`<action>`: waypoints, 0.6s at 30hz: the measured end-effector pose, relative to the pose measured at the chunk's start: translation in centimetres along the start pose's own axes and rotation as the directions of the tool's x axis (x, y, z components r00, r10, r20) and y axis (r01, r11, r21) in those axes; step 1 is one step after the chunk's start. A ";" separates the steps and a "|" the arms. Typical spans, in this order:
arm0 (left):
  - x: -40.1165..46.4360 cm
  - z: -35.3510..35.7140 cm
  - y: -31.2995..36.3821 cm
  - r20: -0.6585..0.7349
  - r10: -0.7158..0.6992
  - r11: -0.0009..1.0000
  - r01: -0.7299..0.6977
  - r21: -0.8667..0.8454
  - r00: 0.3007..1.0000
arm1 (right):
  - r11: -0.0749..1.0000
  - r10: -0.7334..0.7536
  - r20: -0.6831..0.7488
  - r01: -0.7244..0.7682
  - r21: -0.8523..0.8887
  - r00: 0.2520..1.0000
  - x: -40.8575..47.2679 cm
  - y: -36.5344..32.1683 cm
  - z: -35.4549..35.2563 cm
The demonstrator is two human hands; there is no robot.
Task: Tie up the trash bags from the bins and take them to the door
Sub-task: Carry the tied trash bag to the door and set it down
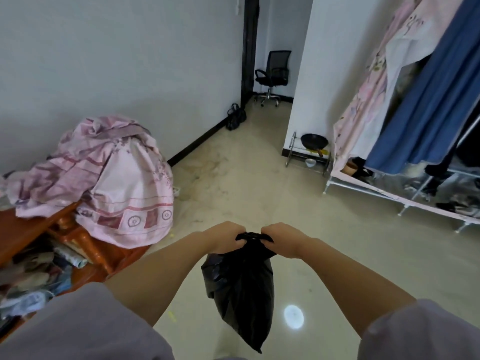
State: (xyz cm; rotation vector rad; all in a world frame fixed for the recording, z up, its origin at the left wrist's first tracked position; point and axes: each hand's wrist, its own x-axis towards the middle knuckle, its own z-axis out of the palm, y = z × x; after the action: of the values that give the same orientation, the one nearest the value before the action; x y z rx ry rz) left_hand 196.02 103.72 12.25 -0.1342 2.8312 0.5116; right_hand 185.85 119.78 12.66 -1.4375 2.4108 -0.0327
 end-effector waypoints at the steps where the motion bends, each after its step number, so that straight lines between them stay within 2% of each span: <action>1: 2.3 -1.8 -1.4 -0.006 0.001 1.000 -0.001 0.004 1.000 | 1.000 0.007 -0.013 -0.007 0.008 1.000 2.4 0.9 -1.3; 5: 11.6 -7.9 -5.8 -0.005 0.046 0.999 -0.046 0.010 0.999 | 0.999 0.032 -0.055 -0.030 0.040 0.998 10.8 5.0 -6.0; 11: 23.7 -12.4 -10.3 0.036 0.090 0.996 -0.090 0.008 0.995 | 0.997 0.073 -0.039 -0.071 0.042 0.997 22.0 12.4 -9.5; 18: 42.4 -19.6 -17.7 -0.012 0.026 1.000 -0.026 -0.018 1.000 | 1.000 0.006 -0.027 -0.006 0.000 1.000 39.1 23.6 -16.4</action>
State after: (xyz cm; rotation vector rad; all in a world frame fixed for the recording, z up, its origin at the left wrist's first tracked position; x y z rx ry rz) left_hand 153.00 78.36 12.67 -0.1048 2.8440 0.5433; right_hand 143.91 95.36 13.17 -1.4396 2.4370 -0.0508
